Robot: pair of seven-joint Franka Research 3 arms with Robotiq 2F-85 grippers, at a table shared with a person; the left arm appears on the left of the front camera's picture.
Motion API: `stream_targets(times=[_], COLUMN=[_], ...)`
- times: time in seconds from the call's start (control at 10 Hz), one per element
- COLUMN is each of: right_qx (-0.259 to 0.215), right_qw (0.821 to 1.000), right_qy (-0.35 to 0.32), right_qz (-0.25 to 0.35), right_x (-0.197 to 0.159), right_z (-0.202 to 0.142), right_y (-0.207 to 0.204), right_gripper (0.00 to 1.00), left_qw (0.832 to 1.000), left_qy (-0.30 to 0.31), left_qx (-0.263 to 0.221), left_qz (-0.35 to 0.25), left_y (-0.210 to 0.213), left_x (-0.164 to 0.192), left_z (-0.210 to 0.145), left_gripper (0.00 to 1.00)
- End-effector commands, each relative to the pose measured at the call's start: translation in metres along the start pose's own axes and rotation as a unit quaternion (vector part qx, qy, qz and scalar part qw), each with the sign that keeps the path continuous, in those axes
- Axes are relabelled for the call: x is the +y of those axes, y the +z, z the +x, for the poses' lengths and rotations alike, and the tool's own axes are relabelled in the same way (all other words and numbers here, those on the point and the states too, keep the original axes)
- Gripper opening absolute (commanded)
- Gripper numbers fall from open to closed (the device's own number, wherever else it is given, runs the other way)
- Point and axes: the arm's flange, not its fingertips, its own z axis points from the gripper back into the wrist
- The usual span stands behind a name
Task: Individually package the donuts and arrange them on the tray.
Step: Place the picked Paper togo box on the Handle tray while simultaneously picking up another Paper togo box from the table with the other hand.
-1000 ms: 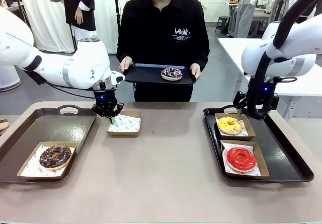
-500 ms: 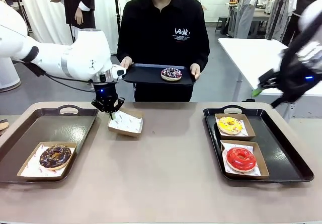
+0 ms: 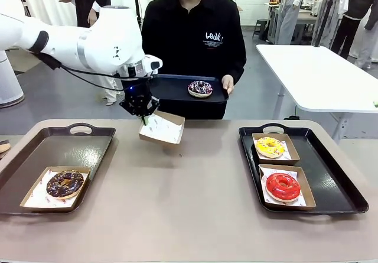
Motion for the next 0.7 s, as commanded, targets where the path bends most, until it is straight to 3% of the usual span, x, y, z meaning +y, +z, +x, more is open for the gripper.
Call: stream_targets(times=[0.0,0.1,0.2,0.6], right_qx=[0.016,0.021,0.058,0.064], right_qw=[0.997,0.995,0.992,0.990], right_qy=[-0.007,-0.008,-0.012,-0.003], right_qz=[0.076,0.096,0.115,0.123], right_x=[-0.031,-0.047,-0.063,-0.097], right_z=[0.005,0.004,0.001,-0.004], right_y=[0.006,0.012,0.016,0.008], right_gripper=[1.00,1.00,1.00,1.00], left_qw=[1.000,1.000,0.999,0.999], left_qy=[-0.014,-0.016,-0.016,0.001], left_qx=[-0.015,-0.022,-0.026,-0.035], left_qz=[0.015,0.014,0.012,0.021], left_y=[0.023,0.033,0.041,0.055], left_x=[-0.013,-0.019,-0.024,-0.035], left_z=[0.005,0.008,0.010,0.022], left_gripper=[0.00,0.00,0.00,0.00])
